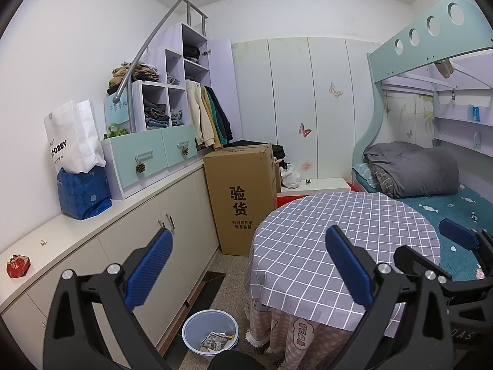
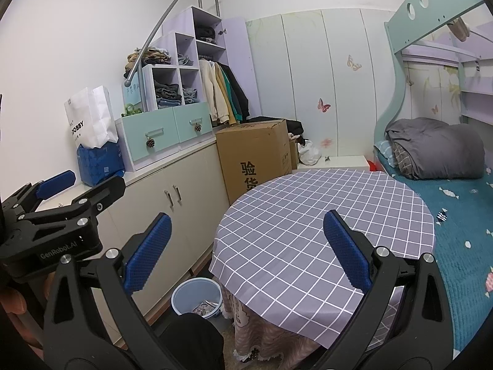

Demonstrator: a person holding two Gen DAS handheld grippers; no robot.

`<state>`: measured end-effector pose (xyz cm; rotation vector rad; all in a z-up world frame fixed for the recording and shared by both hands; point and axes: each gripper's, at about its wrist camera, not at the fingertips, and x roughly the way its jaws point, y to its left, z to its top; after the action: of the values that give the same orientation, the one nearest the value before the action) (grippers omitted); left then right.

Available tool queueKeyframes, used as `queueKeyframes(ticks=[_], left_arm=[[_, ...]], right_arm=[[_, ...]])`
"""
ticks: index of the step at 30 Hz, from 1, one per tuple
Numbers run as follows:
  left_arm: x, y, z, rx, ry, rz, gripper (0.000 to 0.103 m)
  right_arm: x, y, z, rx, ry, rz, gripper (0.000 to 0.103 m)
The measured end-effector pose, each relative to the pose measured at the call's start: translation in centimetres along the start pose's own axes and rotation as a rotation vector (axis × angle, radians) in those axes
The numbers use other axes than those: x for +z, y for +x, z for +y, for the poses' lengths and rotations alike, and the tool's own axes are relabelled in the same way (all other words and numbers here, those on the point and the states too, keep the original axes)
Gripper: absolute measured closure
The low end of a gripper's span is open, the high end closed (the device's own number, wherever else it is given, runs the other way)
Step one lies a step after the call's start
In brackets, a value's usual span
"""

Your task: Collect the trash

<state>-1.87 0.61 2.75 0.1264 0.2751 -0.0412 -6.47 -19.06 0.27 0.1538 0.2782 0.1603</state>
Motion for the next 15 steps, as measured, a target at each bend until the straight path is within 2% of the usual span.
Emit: queueKeyframes(ticks=[15], left_arm=[[0.0, 0.01, -0.06, 0.0, 0.003, 0.0, 0.006]], right_arm=[[-0.17, 0.2, 0.29, 0.006, 0.005, 0.005, 0.006]])
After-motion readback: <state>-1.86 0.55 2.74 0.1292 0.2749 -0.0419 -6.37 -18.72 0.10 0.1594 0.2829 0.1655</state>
